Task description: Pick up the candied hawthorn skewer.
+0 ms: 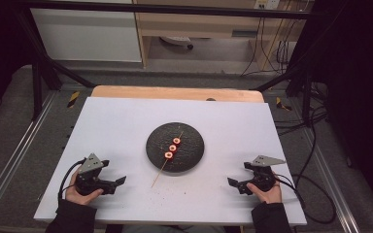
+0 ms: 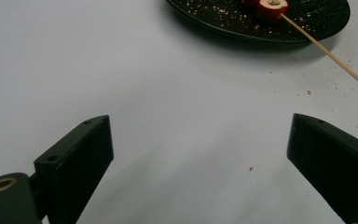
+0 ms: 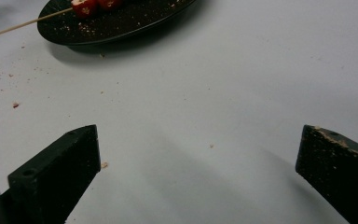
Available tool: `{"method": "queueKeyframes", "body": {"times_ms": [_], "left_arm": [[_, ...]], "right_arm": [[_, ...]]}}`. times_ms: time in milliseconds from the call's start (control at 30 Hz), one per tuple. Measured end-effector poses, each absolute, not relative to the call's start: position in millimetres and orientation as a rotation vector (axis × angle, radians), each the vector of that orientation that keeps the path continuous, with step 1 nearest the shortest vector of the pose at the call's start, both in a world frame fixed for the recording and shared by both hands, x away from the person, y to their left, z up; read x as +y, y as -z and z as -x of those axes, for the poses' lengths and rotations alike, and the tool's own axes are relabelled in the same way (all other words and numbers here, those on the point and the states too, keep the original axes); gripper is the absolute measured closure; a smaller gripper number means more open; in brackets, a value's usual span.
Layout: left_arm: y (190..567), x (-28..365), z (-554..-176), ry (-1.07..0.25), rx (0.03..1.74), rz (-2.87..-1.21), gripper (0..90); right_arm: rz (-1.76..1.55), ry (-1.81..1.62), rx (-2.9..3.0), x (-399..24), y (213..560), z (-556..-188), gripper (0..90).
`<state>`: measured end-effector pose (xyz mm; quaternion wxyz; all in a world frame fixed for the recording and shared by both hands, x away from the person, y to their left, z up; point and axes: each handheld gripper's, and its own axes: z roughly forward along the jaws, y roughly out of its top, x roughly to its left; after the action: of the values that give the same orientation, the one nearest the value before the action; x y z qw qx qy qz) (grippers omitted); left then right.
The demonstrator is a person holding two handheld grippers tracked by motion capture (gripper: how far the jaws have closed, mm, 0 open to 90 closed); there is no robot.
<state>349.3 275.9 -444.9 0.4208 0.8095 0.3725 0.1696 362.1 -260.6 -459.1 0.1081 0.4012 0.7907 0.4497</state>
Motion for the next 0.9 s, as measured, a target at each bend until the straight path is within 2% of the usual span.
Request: {"method": "queueKeyframes", "body": {"times_ms": [900], "left_arm": [[427,253,-351,-0.414,0.908,-2.037,7.3]], "right_arm": [[-1.179,-1.336,2.319,-259,458,-362,0.7]]}}
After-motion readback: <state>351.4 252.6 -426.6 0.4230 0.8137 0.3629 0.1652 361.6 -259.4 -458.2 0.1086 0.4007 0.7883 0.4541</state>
